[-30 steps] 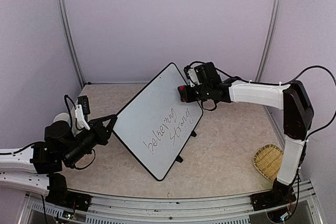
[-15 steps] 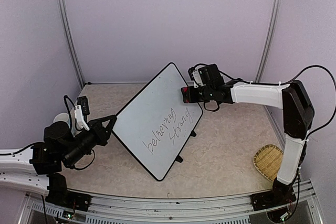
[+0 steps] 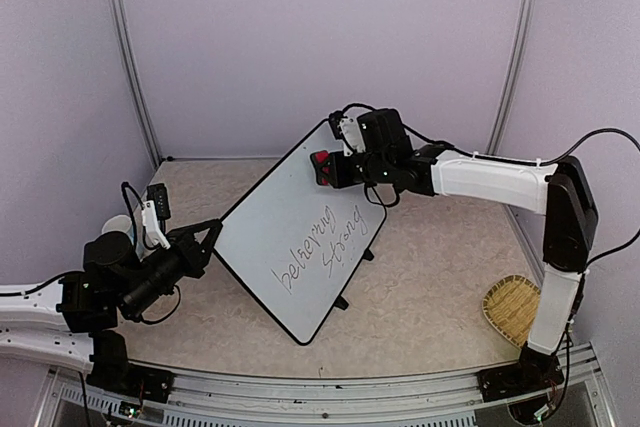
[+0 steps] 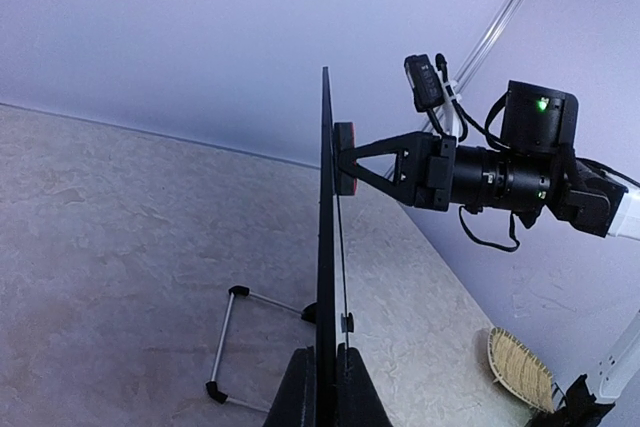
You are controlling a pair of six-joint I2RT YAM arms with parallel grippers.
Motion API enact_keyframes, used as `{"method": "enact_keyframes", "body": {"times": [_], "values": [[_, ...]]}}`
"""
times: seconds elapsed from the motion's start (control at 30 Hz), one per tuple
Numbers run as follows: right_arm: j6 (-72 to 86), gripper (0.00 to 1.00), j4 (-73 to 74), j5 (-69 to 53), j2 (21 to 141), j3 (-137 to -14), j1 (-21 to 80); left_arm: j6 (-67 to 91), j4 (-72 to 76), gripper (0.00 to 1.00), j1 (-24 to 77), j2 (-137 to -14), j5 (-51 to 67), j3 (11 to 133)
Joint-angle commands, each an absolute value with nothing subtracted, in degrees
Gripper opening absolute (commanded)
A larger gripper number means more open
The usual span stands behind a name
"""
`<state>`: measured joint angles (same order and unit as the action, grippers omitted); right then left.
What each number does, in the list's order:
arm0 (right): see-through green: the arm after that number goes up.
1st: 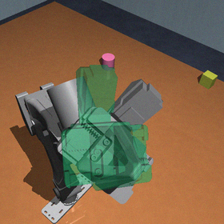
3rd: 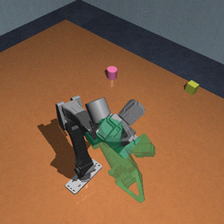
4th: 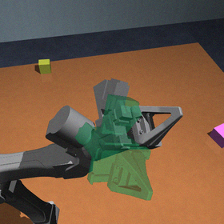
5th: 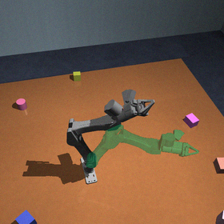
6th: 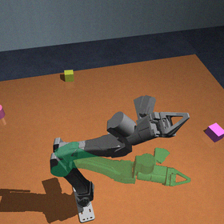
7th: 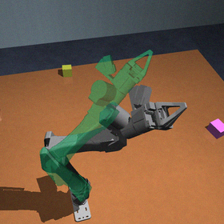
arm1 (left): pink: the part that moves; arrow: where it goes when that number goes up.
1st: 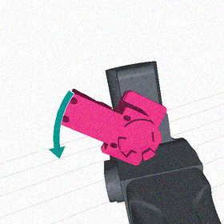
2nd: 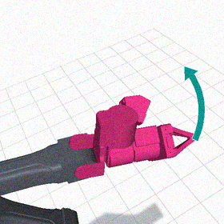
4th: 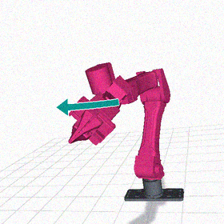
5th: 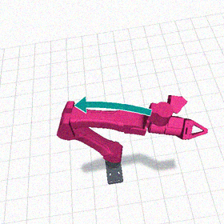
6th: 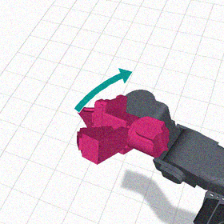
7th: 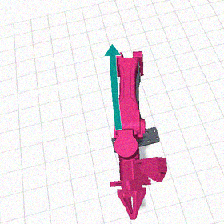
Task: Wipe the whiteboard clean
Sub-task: Erase the whiteboard at the center of the board.
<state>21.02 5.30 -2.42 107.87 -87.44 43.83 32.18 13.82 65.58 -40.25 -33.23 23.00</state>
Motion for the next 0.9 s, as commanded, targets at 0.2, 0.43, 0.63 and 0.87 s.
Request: {"method": "enact_keyframes", "body": {"times": [0.2,0.43,0.63,0.87], "values": [[15.18,0.16,8.01,-0.31,109.29,-95.30,50.66,29.38,8.62,0.00,67.50,-41.14,-23.77,21.79],[12.26,0.16,7.42,3.44,108.59,-91.99,53.58,29.42,8.50,0.00,67.44,-40.95,-23.90,21.71],[9.17,0.16,3.75,0.30,107.39,-87.40,55.15,29.36,8.71,0.00,67.41,-41.30,-23.64,21.82],[4.39,0.16,3.92,-2.87,108.07,-88.25,58.48,29.44,8.64,0.00,67.42,-41.30,-23.61,21.93]]}}
